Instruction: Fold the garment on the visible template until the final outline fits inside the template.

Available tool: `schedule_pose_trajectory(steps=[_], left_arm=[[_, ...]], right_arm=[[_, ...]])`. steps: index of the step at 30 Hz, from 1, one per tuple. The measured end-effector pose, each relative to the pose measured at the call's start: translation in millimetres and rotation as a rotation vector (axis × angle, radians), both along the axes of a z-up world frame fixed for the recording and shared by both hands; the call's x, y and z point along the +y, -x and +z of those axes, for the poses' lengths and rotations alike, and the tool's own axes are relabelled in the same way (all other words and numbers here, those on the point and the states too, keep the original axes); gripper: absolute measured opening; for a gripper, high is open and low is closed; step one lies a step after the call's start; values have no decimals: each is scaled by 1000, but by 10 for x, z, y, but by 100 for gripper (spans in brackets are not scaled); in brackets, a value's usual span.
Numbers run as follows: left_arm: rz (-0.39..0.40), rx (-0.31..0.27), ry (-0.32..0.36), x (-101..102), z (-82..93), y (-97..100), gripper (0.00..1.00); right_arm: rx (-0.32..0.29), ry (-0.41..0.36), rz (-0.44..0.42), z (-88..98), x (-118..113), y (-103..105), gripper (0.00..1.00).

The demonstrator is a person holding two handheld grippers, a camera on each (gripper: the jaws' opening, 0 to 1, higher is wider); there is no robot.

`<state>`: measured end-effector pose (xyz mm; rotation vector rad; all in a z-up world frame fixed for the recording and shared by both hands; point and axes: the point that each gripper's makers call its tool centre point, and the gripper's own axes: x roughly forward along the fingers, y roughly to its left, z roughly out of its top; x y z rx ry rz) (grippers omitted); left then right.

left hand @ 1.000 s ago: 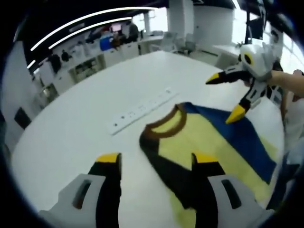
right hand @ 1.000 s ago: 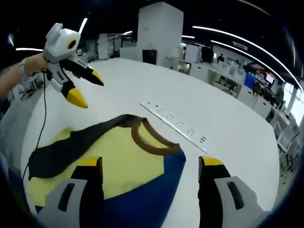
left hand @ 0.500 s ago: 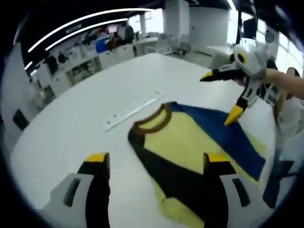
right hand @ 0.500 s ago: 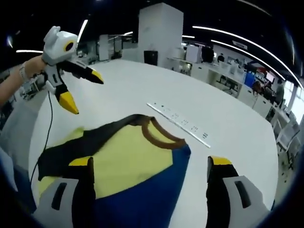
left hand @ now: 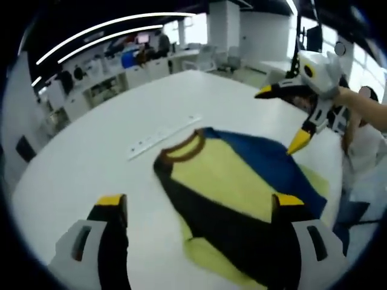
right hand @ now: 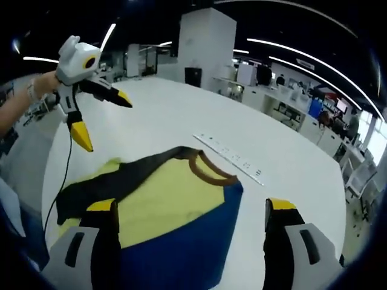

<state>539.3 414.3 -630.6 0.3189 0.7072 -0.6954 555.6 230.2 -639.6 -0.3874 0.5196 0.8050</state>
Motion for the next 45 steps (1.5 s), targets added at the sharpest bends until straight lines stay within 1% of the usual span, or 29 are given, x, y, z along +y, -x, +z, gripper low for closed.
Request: schedule_pose_trajectory(steps=[2, 4, 7, 9, 13, 19, 21, 25, 27, 29, 32, 34, 35, 38, 39, 42, 43, 45], left_arm=[[-4, -6, 4, -10, 35, 41, 94], [-12, -10, 11, -38, 63, 86, 96], [-33, -20, 21, -91, 77, 150, 99], [-40, -25, 27, -129, 67, 200, 99], [-42, -4, 31, -176, 13, 312, 99], [-55, -19, 50, -250, 41, 503, 100], [-45, -20, 56, -226, 44, 524, 100], [-26, -20, 79, -258, 71, 686, 100], [-9, -33, 70, -268, 75, 768, 100], [2, -43, 56, -257, 73, 823, 100], [12, -35, 67, -259, 81, 971, 100], [15, -36, 67, -256, 81, 1045, 100], [17, -30, 60, -291, 69, 1141, 100], [32, -27, 61, -320, 52, 1287, 100], [39, -22, 63, -347, 48, 1362, 100], [44, -17, 61, -396, 48, 1504, 100], [49, -18, 63, -387, 48, 1519, 100], [87, -12, 78, -382, 44, 1573, 100]], right_arm=[[-5, 12, 2, 1, -9, 64, 100], [-20, 19, -1, 18, -29, 119, 100], [-34, 30, -8, 34, -75, 214, 100], [-43, 44, -13, 29, -115, 287, 100], [-45, 42, -21, 30, -166, 412, 100], [-60, 30, -41, 80, -226, 586, 100], [-71, 38, -38, 85, -241, 654, 100], [-68, 31, -30, 83, -250, 856, 100], [-62, 26, -33, 53, -249, 945, 100], [-55, 30, -36, -19, -249, 1028, 100], [-34, 49, -26, -132, -248, 1188, 100], [-26, 47, -17, -164, -232, 1281, 100], [-22, 41, -15, -178, -221, 1337, 100], [-18, 11, -15, -192, -178, 1465, 100], [-15, 11, -15, -204, -174, 1493, 100], [8, 24, 10, -278, -147, 1623, 100], [12, 24, 20, -305, -131, 1671, 100], [19, 20, 21, -344, -114, 1721, 100]])
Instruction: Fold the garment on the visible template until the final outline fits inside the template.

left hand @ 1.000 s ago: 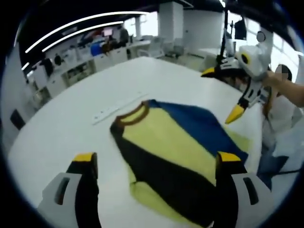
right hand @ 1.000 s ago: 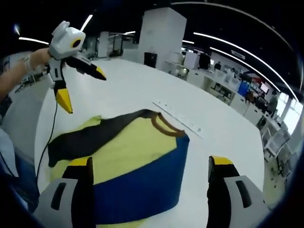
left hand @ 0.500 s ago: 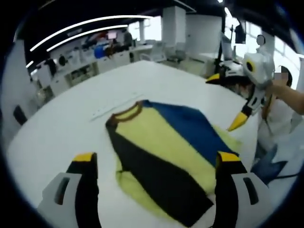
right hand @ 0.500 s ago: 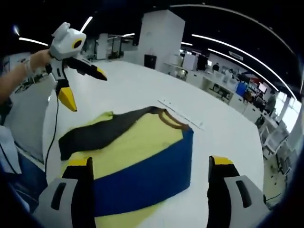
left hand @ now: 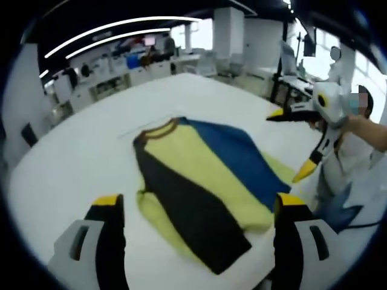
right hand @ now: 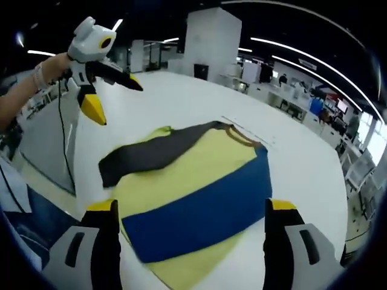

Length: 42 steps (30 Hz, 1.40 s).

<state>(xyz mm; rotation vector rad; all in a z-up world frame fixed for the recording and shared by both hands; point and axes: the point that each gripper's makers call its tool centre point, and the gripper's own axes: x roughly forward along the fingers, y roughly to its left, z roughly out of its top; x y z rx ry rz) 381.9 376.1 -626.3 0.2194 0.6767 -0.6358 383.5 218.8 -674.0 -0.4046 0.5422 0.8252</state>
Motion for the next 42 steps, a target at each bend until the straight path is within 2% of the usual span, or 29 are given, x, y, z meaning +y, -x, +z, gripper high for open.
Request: schedule_pose_trajectory(steps=[4, 7, 11, 14, 16, 20, 25, 29, 30, 32, 35, 37, 42], left_arm=[[12, 6, 19, -76, -3, 131, 100], [13, 9, 20, -153, 3, 232, 99], [44, 2, 52, -185, 34, 262, 99], [61, 0, 59, -208, 28, 307, 99], [66, 2, 59, -224, 23, 333, 99], [78, 5, 58, -198, 21, 228, 99], [74, 7, 71, -239, 25, 229, 99], [83, 12, 71, -202, 18, 221, 99], [51, -7, 79, 118, -36, 51, 98], [56, -11, 78, 255, -62, -19, 97], [87, 2, 80, 303, -80, -11, 97], [74, 2, 89, 284, -86, -7, 97], [73, 16, 78, 314, -112, 11, 94]], right_arm=[[26, -14, 17, -105, 72, 146, 88], [37, -17, 36, -153, 143, 225, 85], [36, -30, 53, -198, 225, 288, 76], [70, -47, 60, -276, 271, 350, 71], [76, -55, 60, -304, 281, 372, 65], [91, -72, 59, -338, 307, 404, 54], [104, -60, 91, -416, 388, 480, 41], [126, -82, 115, -459, 476, 561, 28], [134, -82, 120, -476, 493, 576, 26], [150, -82, 137, -511, 532, 616, 23], [166, -71, 172, -556, 584, 688, 16], [181, -75, 179, -586, 611, 712, 14], [218, -62, 182, -710, 616, 728, 13]])
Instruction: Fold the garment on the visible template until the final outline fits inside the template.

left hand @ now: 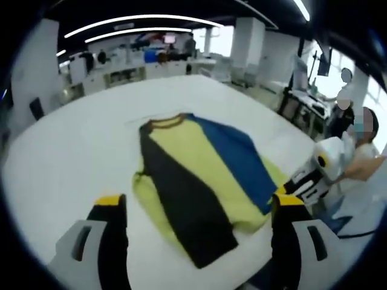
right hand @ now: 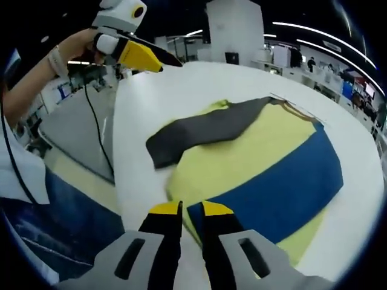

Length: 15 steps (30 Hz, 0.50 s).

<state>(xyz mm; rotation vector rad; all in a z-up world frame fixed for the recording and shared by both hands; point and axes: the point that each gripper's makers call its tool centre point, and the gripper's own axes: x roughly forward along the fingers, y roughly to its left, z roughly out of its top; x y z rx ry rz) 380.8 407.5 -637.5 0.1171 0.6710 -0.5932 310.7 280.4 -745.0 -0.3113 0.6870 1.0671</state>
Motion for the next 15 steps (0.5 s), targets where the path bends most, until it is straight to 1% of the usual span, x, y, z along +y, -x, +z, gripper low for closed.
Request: schedule_pose_trajectory(steps=[3, 7, 13, 15], left_arm=[[7, 6, 2, 27, -3, 0, 94], [-1, 16, 3, 29, -13, -7, 94], [-17, 38, 8, 27, -63, -7, 91], [-18, 39, 8, 33, -67, -17, 91]], right_arm=[[11, 25, 12, -76, -3, 38, 13], [26, 32, 11, -135, 13, 53, 13], [21, 54, 7, -170, 32, 12, 12], [18, 72, 20, -191, 36, 19, 13]])
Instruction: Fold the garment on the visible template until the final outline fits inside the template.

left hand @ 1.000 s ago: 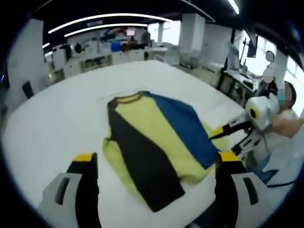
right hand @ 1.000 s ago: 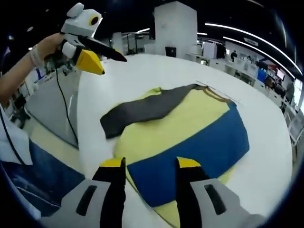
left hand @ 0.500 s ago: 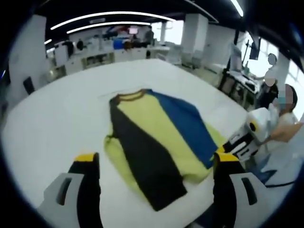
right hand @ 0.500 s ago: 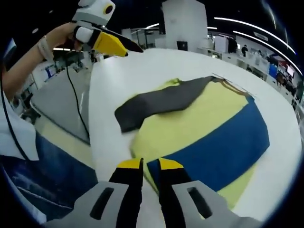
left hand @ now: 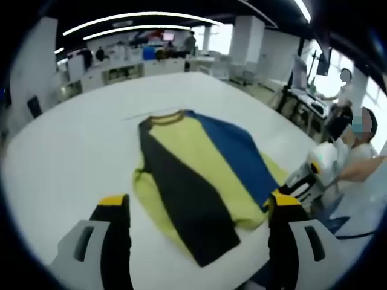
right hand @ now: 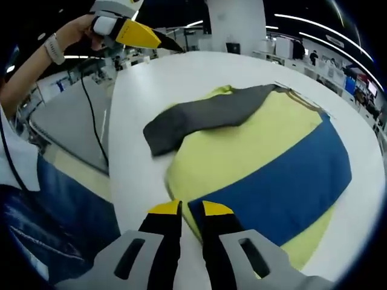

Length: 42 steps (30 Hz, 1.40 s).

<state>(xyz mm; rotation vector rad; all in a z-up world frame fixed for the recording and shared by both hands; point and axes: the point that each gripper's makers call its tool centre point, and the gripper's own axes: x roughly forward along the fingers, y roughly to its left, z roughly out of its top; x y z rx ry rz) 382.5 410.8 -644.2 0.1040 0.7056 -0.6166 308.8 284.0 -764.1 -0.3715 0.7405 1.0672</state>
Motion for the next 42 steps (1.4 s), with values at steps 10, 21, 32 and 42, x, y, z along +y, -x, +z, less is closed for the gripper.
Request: schedule_pose_trajectory(steps=[10, 21, 32, 42], left_arm=[[-7, -2, 9, 38, 12, -56, 91], [-23, 2, 17, 111, 35, -149, 91], [-57, 0, 26, 121, 63, -207, 91], [-83, -1, 21, 69, 101, -173, 94]], right_arm=[[-66, 57, 32, -11, -13, -41, 9], [-29, 39, -31, -6, -44, -92, 5], [20, -1, -115, 159, -101, -142, 3], [-51, -12, -208, 499, -434, -461, 3]])
